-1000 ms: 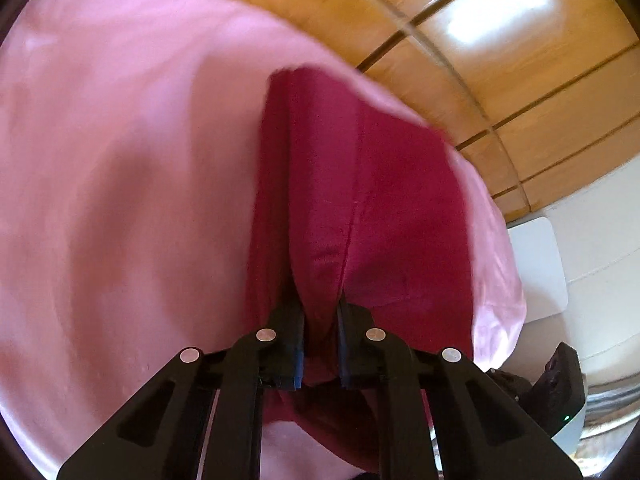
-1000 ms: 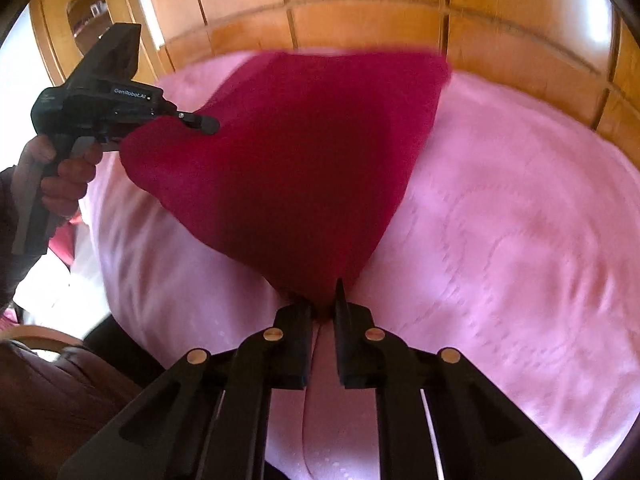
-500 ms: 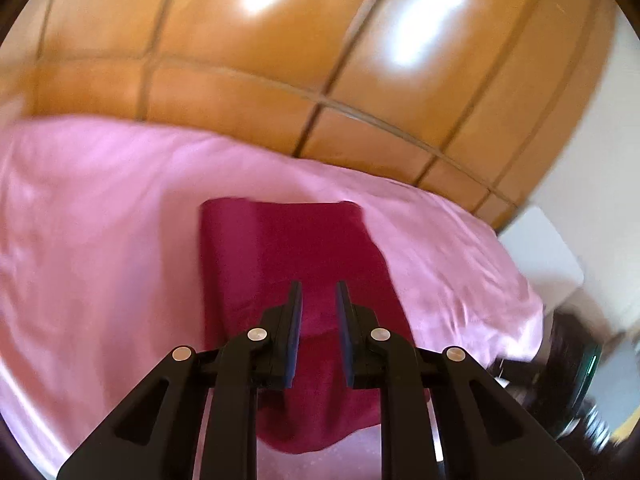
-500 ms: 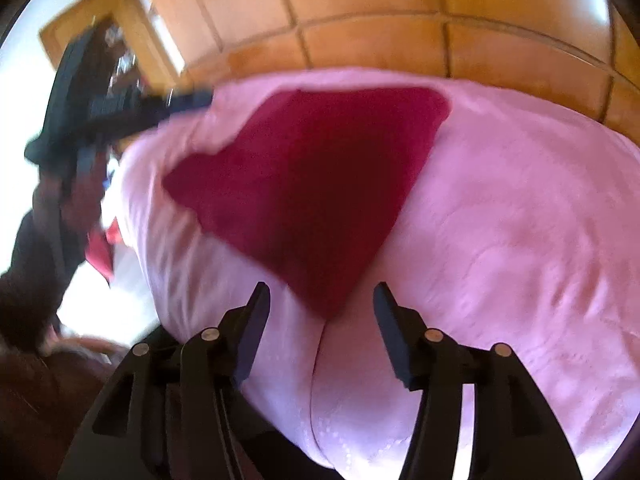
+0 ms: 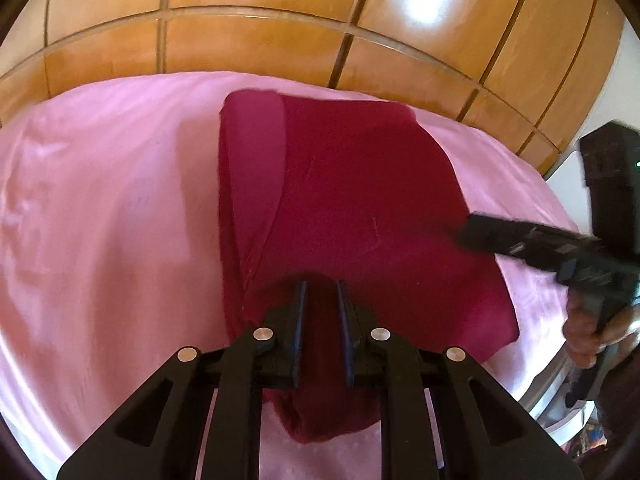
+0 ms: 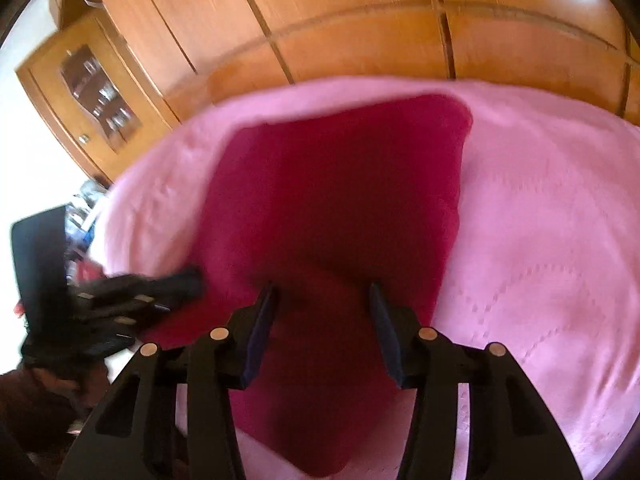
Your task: Fold small clothes
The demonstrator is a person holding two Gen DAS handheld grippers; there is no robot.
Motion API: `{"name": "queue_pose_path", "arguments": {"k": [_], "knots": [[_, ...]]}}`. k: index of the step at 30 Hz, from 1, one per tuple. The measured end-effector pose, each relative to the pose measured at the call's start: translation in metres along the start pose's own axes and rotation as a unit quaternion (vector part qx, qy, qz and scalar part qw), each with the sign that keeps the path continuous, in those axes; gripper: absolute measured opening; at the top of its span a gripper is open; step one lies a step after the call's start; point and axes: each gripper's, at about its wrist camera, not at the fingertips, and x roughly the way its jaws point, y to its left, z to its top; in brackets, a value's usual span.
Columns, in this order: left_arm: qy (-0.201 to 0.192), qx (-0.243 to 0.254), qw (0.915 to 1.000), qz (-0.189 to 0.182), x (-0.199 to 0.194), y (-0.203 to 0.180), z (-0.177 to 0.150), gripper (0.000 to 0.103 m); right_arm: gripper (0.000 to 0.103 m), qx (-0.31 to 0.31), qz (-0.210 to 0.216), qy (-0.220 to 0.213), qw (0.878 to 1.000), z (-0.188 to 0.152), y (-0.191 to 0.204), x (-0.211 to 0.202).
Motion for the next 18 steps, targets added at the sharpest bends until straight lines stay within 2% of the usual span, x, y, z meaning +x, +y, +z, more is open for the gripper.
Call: {"name": "queue_pose_path", "arguments": {"k": [3,6,9,14,16,18], "knots": [[-0.01,-0.007,0.9999,0.002,-0.011,-0.001,-0.001,0.015,0.049,0.026,0.017,-0.01,0.999,0.001,-0.012,-0.005],[-0.037,0.014,0.9989,0.026,-0.025,-0.013,0.003,0.015,0.049,0.017,0.006,-0.011,1.0,0.004,-0.01,-0.015],[-0.06,0.035,0.9963,0.052,-0.034,-0.022,0.008,0.015,0.055,0.008,0.0,-0.02,1.0,0.008,-0.004,-0.03],[-0.069,0.046,0.9946,0.062,-0.037,-0.025,0.01,0.015,0.061,0.003,-0.003,-0.048,0.999,0.028,-0.001,-0.042],[-0.068,0.046,0.9945,0.064,-0.035,-0.026,0.013,0.015,0.068,0.006,-0.011,-0.053,0.999,0.041,0.0,-0.039],[-0.068,0.05,0.9941,0.069,-0.032,-0.026,0.015,0.015,0.069,0.012,-0.018,-0.055,0.998,0.054,-0.003,-0.033]]}}
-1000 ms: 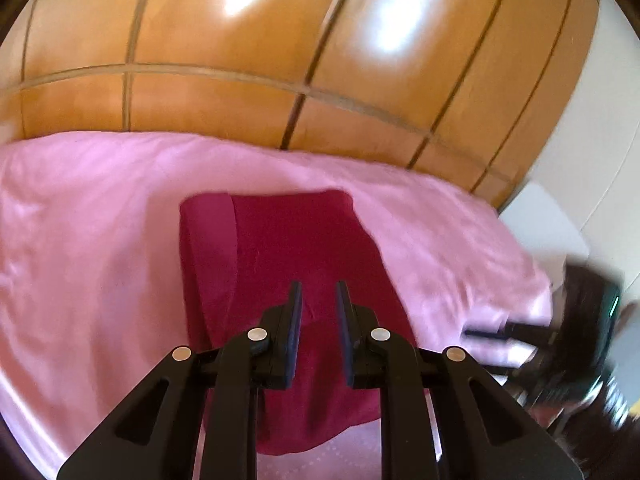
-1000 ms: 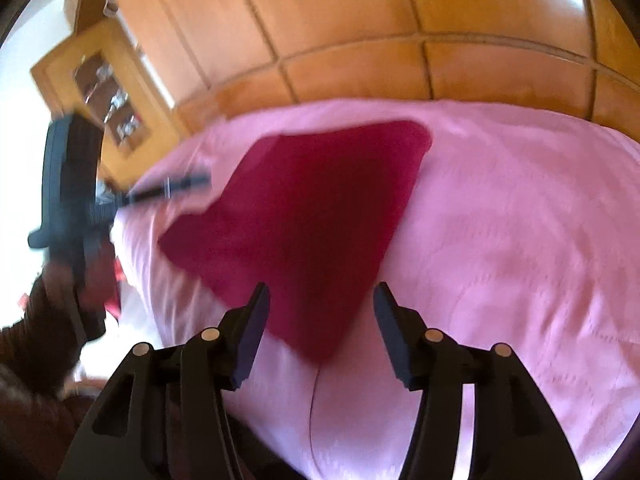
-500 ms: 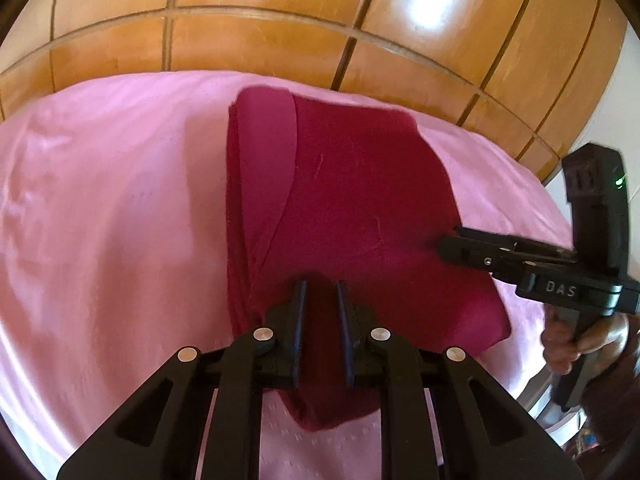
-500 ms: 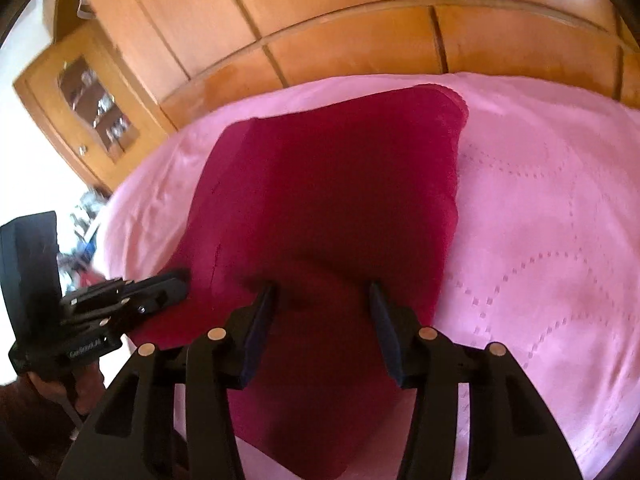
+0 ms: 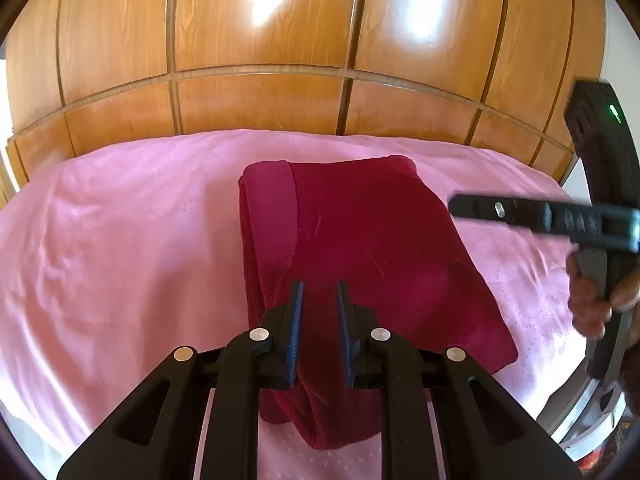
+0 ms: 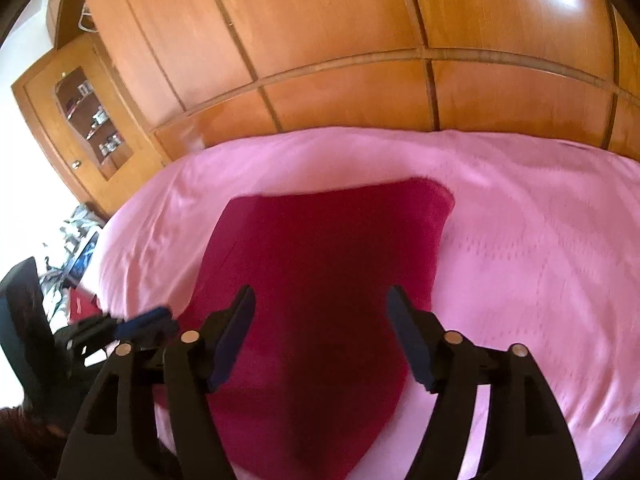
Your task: Fold small clothes
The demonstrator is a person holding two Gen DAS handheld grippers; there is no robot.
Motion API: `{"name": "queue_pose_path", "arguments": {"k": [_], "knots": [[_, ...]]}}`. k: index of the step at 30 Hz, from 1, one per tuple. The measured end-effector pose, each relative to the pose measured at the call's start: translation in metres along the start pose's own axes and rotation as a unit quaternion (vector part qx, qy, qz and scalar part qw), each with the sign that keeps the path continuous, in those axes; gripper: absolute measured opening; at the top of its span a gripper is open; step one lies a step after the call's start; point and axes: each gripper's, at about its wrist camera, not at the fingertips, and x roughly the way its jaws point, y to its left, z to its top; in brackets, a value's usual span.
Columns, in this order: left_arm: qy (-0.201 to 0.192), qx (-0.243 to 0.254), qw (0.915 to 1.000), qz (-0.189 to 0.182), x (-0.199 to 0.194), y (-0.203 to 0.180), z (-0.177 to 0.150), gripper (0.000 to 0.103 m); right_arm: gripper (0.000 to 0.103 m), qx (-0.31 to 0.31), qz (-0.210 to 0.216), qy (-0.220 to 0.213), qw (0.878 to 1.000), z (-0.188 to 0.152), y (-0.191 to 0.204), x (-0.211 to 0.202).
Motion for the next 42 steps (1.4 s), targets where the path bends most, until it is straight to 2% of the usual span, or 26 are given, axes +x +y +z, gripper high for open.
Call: {"name": "queue_pose_path", "arguments": {"k": [1,2,4,10,17,24,30,31,32,34,37,42], "knots": [[0.001,0.001,1.0,0.002,0.001,-0.001,0.0,0.015,0.07,0.002,-0.001,0.0,1.0,0.004,-0.001,0.004],[0.002,0.001,1.0,0.004,0.003,-0.001,0.001,0.025,0.07,0.005,-0.004,0.0,1.0,0.011,-0.003,0.009],[0.0,-0.005,1.0,0.005,0.004,0.0,0.001,0.035,0.071,0.004,-0.009,0.001,1.0,0.02,-0.004,0.018],[0.014,-0.014,0.9998,0.007,0.017,0.007,0.001,0.035,0.072,-0.003,-0.02,0.017,1.0,0.039,-0.006,0.045],[0.03,-0.019,0.9993,0.009,0.032,0.012,-0.002,0.035,0.073,-0.017,-0.046,0.055,0.997,0.053,-0.013,0.094],[0.037,-0.024,0.999,0.007,0.041,0.017,-0.006,0.035,0.082,-0.001,-0.068,0.093,0.993,0.048,-0.028,0.134],[0.032,-0.036,0.9988,-0.001,0.04,0.02,-0.009,0.039,0.088,0.008,-0.059,0.077,0.995,0.049,-0.031,0.123],[0.03,-0.039,0.9988,-0.002,0.038,0.021,-0.009,0.048,0.091,0.011,-0.056,0.069,0.996,0.048,-0.032,0.117],[0.023,-0.046,0.9987,0.004,0.034,0.023,-0.009,0.064,0.093,0.019,-0.052,0.057,0.997,0.047,-0.035,0.108],[0.006,-0.062,0.9981,0.003,0.025,0.028,-0.01,0.072,0.095,0.037,-0.04,0.04,0.998,0.042,-0.041,0.091],[0.015,-0.087,0.996,-0.013,0.026,0.041,-0.007,0.073,0.096,0.081,-0.004,0.028,0.996,0.024,-0.059,0.064],[0.036,-0.102,0.9935,-0.034,0.039,0.048,-0.005,0.073,0.096,0.14,0.06,0.053,0.987,-0.017,-0.084,0.045]]}}
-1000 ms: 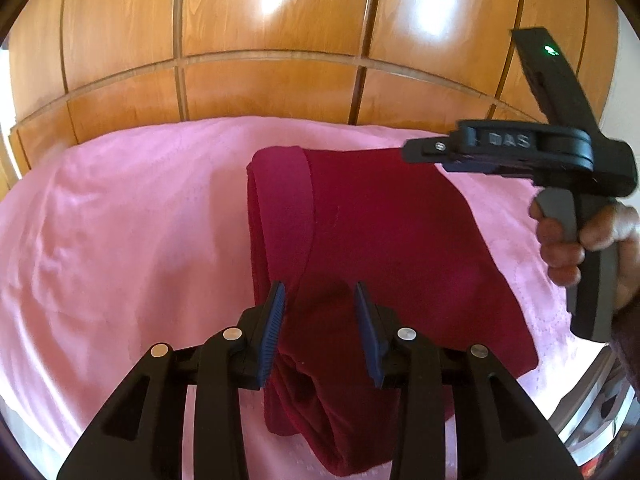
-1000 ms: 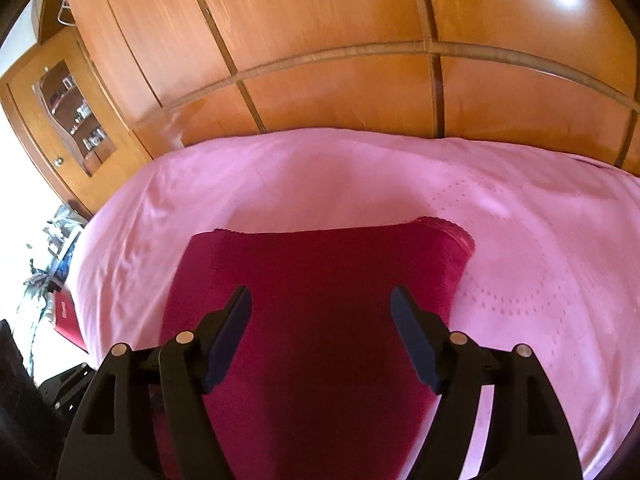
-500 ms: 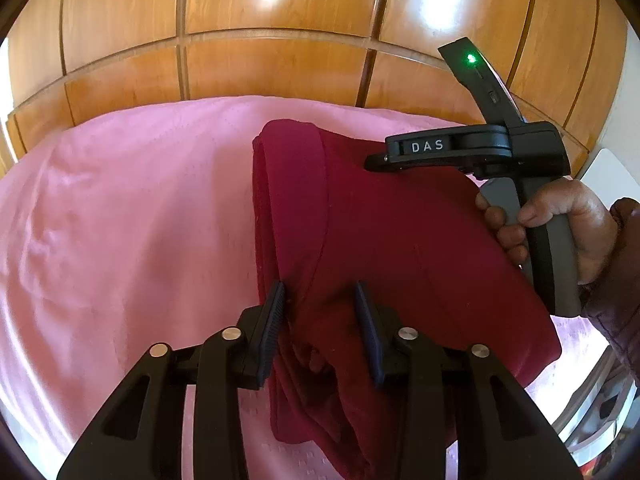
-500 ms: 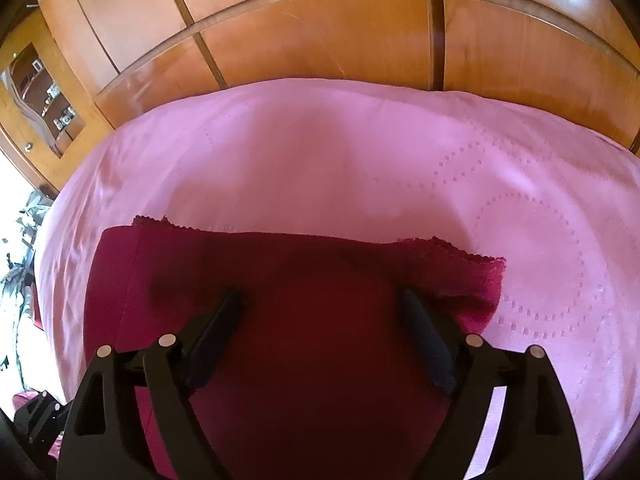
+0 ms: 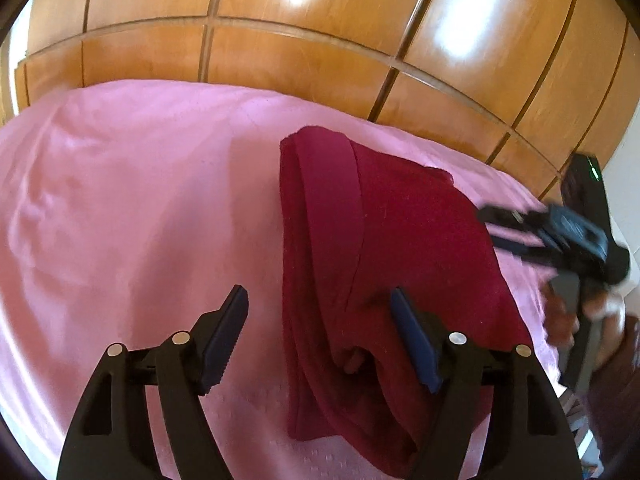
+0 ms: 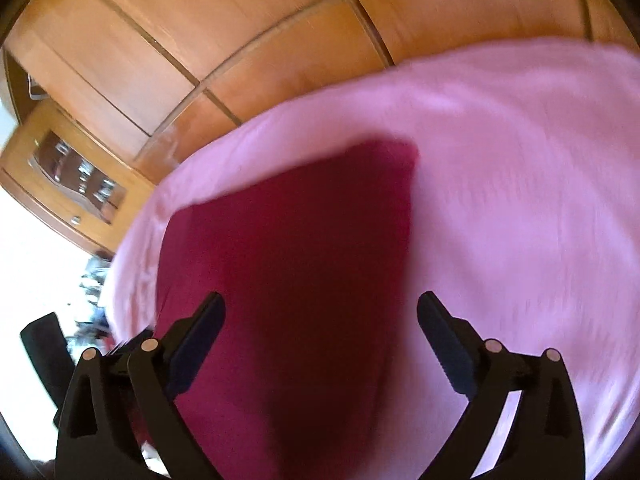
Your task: Fold small clothes
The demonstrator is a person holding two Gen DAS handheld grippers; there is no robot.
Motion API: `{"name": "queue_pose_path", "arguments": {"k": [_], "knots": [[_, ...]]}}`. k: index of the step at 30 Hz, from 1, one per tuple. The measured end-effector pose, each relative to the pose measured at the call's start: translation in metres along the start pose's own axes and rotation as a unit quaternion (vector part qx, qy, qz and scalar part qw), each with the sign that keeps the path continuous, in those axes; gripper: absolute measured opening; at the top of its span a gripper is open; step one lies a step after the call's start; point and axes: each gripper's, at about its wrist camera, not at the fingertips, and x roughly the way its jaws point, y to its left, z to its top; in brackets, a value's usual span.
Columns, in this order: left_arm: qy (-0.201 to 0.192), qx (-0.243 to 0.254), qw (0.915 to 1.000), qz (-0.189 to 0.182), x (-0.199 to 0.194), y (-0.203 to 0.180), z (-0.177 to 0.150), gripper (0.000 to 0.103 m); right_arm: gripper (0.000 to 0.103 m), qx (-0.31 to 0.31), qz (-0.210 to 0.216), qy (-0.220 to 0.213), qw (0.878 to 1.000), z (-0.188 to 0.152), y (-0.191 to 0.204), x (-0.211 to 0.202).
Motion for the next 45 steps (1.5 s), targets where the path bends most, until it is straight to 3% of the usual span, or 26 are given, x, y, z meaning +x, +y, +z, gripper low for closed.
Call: {"name": "queue_pose_path", "arguments": {"k": [5,9,14,16,18,23,28,35,38,41,43,45], "knots": [[0.059,-0.028,0.9962,-0.058,0.028,0.009,-0.002,0.073,0.094,0.021,0.087,0.034,0.995,-0.031,-0.004,0.003],[0.071,-0.089,0.9861,-0.121,0.039,0.03,-0.008,0.07,0.088,0.015,0.075,0.026,0.997,-0.038,0.004,0.012],[0.063,-0.08,0.9826,-0.155,0.038,0.027,-0.012,0.046,0.064,-0.014,0.049,0.021,0.998,-0.039,0.015,0.01],[0.059,-0.075,0.9816,-0.165,0.034,0.025,-0.011,0.042,0.051,-0.028,0.042,0.015,0.999,-0.04,0.021,0.004],[0.054,-0.066,0.9809,-0.175,0.028,0.021,-0.009,0.04,0.047,-0.047,0.034,0.007,0.998,-0.039,0.031,-0.004],[0.046,-0.037,0.9776,-0.202,0.014,0.0,-0.004,0.039,0.043,-0.069,0.03,-0.024,0.997,-0.039,0.04,-0.033],[0.036,-0.009,0.9727,-0.229,0.009,-0.031,0.016,0.039,0.042,-0.077,0.016,-0.059,0.995,-0.032,0.026,-0.068],[0.03,0.052,0.9695,-0.238,0.045,-0.105,0.075,0.039,0.043,-0.072,-0.043,-0.126,0.988,0.01,-0.014,-0.112],[0.034,0.082,0.9698,-0.227,0.068,-0.132,0.089,0.039,0.043,-0.074,-0.082,-0.13,0.985,0.023,-0.034,-0.112],[0.066,0.11,0.974,-0.187,0.111,-0.153,0.093,0.039,0.047,-0.052,-0.12,-0.094,0.987,0.031,-0.067,-0.079],[0.114,0.112,0.9762,-0.147,0.147,-0.157,0.082,0.04,0.059,-0.031,-0.154,-0.053,0.986,0.026,-0.089,-0.048],[0.111,0.118,0.9788,-0.126,0.163,-0.156,0.068,0.05,0.063,-0.006,-0.128,-0.069,0.989,0.015,-0.108,-0.036]]}}
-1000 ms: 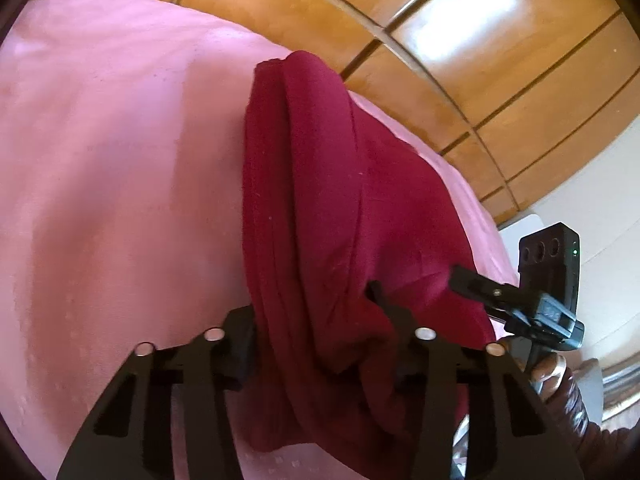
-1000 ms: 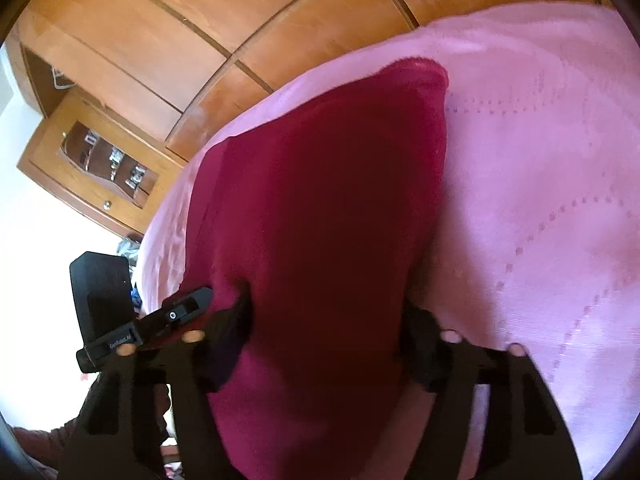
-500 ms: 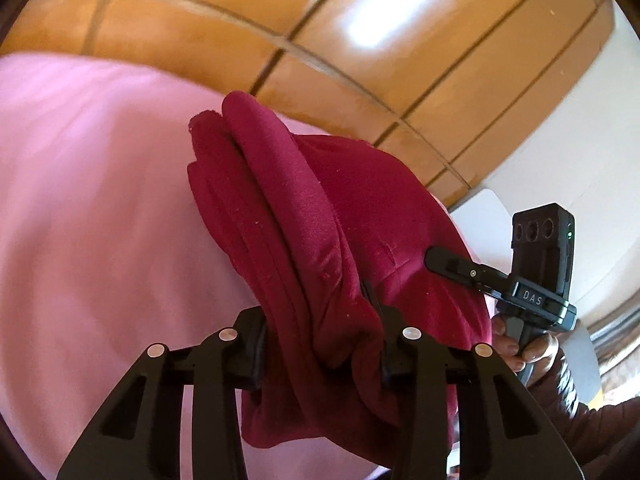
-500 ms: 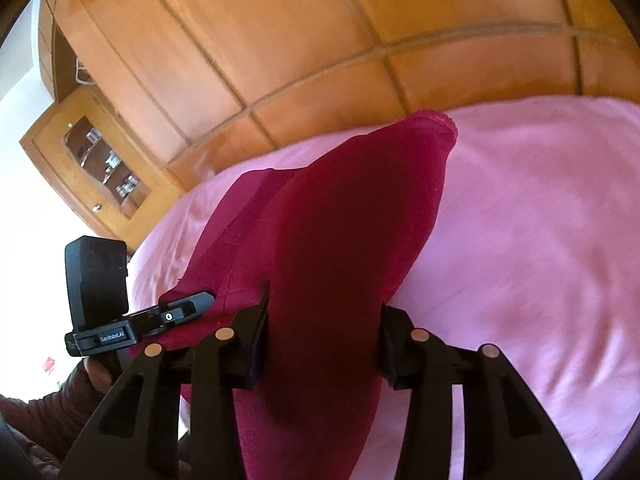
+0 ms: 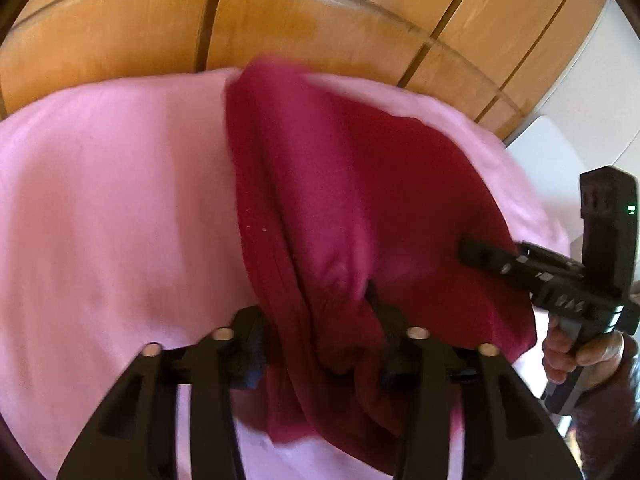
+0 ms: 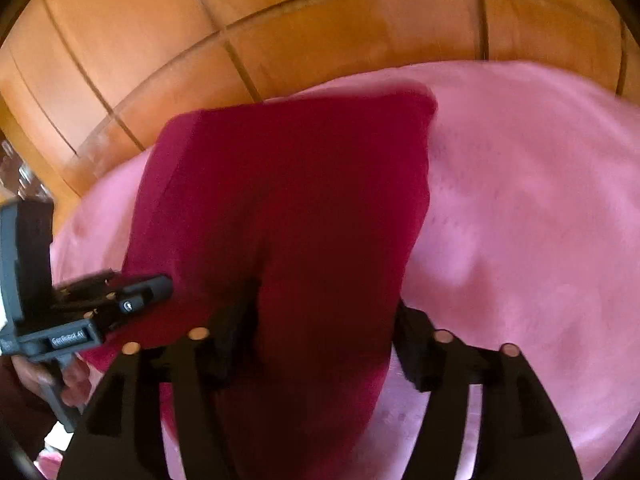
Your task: Fold small clothes
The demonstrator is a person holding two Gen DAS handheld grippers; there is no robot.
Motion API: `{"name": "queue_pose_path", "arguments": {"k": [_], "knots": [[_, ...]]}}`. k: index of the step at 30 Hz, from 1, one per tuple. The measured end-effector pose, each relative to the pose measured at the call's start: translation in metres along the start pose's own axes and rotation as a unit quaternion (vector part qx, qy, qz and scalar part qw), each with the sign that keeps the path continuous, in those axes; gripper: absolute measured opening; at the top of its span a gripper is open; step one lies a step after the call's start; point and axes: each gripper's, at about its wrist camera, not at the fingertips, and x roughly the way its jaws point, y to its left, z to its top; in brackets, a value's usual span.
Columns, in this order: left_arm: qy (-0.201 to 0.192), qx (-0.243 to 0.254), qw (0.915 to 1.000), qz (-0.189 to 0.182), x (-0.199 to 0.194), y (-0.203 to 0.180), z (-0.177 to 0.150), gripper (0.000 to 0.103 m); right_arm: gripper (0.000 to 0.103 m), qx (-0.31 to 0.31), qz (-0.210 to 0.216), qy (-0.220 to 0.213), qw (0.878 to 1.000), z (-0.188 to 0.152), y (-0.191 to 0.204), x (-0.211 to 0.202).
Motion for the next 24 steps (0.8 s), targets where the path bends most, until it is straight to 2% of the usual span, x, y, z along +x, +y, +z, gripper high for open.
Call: {"name": "queue_pose_path", "arguments": {"k": [1,3,4,6,8,11,13,14,16,18,20,24], "knots": [[-0.007,-0.001,1.0,0.003,-0.001,0.0,-0.003,0.054,0.069,0.026,0.017,-0.003,1.0,-0.004,-0.008,0.002],[-0.009,-0.014,0.9999,-0.005,-0.002,0.004,-0.003,0.055,0.078,0.051,0.026,-0.008,0.998,-0.007,-0.015,0.004],[-0.008,-0.016,0.9998,0.0,-0.003,0.005,0.0,0.06,0.082,0.053,0.021,-0.01,0.998,-0.008,-0.014,0.003],[-0.013,-0.02,0.9996,0.017,-0.011,0.002,0.002,0.061,0.088,0.044,-0.006,-0.015,0.999,-0.007,-0.008,-0.003],[-0.03,-0.024,0.9984,0.042,-0.031,0.001,-0.008,0.065,0.088,0.022,-0.032,-0.027,0.999,-0.004,0.006,-0.017],[-0.056,-0.026,0.9958,0.067,-0.048,-0.001,-0.015,0.066,0.088,-0.006,-0.068,-0.053,0.996,-0.01,0.022,-0.041],[-0.069,-0.014,0.9931,0.094,-0.054,-0.008,-0.018,0.066,0.088,-0.021,-0.072,-0.06,0.995,-0.015,0.021,-0.059],[-0.067,-0.002,0.9911,0.115,-0.052,-0.011,-0.021,0.066,0.088,-0.027,-0.074,-0.06,0.995,-0.02,0.023,-0.062],[-0.057,0.005,0.9892,0.135,-0.046,-0.013,-0.026,0.069,0.088,-0.044,-0.089,-0.046,0.994,-0.035,0.028,-0.063],[-0.047,-0.009,0.9886,0.143,-0.036,-0.006,-0.028,0.073,0.083,-0.067,-0.133,-0.012,0.989,-0.051,0.034,-0.045],[-0.045,-0.014,0.9881,0.147,-0.034,-0.003,-0.03,0.076,0.083,-0.046,-0.134,-0.002,0.99,-0.061,0.029,-0.029],[-0.055,-0.023,0.9873,0.147,-0.05,-0.005,-0.036,0.076,0.083,-0.003,-0.121,-0.01,0.993,-0.062,0.022,-0.031]]}}
